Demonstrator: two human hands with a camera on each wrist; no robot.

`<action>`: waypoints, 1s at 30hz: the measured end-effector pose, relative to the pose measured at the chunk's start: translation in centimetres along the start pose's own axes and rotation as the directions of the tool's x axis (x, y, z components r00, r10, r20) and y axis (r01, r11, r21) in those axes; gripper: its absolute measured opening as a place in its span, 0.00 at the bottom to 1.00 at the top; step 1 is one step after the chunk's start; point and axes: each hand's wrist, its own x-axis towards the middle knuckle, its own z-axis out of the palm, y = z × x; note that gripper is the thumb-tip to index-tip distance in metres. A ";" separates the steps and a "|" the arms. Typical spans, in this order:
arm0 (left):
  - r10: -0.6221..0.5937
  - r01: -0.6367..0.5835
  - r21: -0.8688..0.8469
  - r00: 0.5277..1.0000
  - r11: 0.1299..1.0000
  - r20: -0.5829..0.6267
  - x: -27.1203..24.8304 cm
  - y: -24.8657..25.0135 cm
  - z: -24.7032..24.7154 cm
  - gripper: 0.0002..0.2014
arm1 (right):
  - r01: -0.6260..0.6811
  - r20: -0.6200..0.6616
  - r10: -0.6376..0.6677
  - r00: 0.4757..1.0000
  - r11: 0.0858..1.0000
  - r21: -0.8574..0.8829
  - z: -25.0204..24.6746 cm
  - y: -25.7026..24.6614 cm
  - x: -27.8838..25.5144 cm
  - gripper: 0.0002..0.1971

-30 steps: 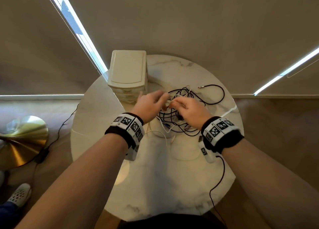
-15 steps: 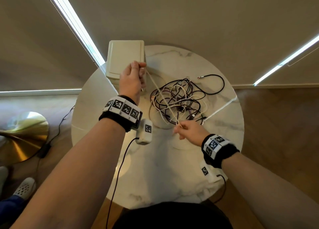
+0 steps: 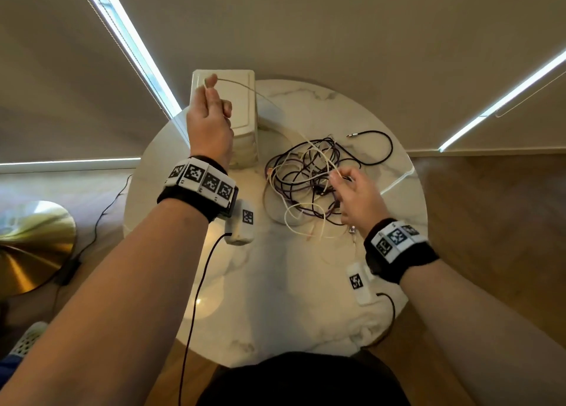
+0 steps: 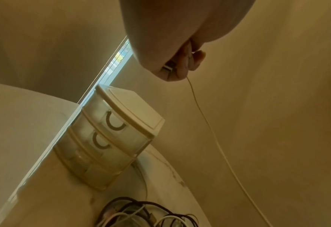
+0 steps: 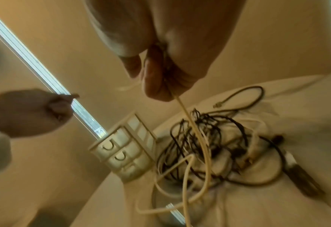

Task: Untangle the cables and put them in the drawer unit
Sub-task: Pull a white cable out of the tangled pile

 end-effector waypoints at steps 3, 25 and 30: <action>0.022 -0.022 -0.004 0.999 1.000 -0.037 0.6 0.3 0.0 0.17 | -0.050 0.183 0.088 0.979 0.978 -0.203 -0.3 0.4 0.2 0.09; -0.026 -0.019 0.294 0.989 0.955 0.148 -0.9 -3.4 -0.6 0.11 | 0.037 0.494 0.606 0.623 0.608 -0.793 2.5 5.7 -4.8 0.24; -0.087 -0.019 0.331 0.949 0.943 0.304 -3.1 -3.0 -0.9 0.13 | 0.099 0.275 0.289 0.917 0.502 -0.859 3.6 7.5 -2.9 0.16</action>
